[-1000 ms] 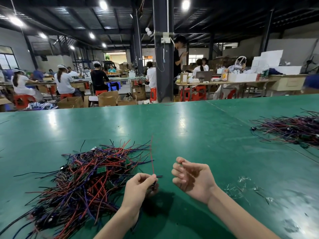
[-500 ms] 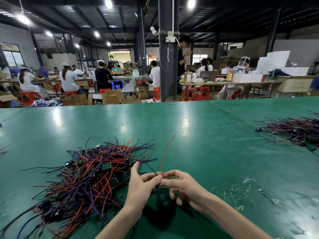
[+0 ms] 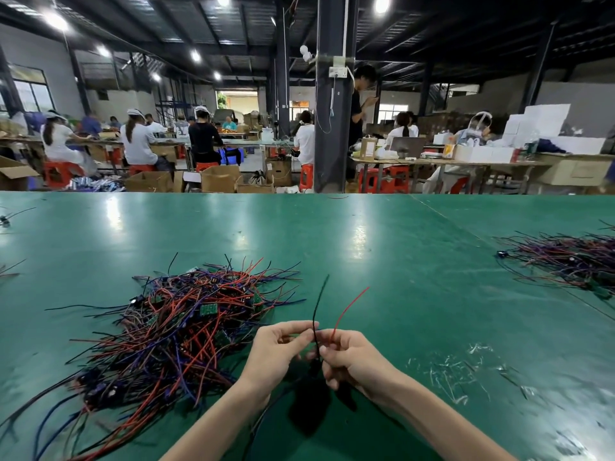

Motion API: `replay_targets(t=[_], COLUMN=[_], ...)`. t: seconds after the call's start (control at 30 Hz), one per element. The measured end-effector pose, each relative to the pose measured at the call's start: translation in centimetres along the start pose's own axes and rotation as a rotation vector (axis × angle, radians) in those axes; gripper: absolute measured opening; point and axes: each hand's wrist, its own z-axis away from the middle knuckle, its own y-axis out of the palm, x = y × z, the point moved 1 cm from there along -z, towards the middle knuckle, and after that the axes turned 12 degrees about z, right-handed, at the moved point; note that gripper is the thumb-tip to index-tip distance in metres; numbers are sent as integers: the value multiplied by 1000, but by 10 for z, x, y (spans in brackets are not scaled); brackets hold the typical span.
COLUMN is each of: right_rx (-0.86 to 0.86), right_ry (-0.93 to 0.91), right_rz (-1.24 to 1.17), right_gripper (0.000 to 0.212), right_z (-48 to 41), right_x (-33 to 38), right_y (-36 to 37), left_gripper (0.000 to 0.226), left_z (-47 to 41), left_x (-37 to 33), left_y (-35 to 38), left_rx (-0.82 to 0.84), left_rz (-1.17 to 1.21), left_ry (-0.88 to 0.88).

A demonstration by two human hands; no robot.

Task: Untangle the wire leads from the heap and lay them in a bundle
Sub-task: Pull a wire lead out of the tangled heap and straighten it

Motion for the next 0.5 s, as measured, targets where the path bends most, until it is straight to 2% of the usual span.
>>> replay_targets(t=[0.1, 0.2, 0.33, 0.5], right_rx=[26, -1, -29, -14], right_ry=[-8, -51, -81, -149], right_rz=[161, 279, 289, 120], right_gripper=[26, 18, 15, 20], right_z=[2, 3, 3, 5], right_x=[0, 1, 0, 5], right_y=[0, -3, -5, 1], left_gripper=[17, 22, 18, 8], left_z=[1, 1, 2, 0], left_x=[-1, -1, -2, -4], left_y=[3, 6, 3, 0], left_rx=[71, 114, 103, 19], left_rz=[-85, -151, -112, 5], left_ry=[35, 54, 64, 85])
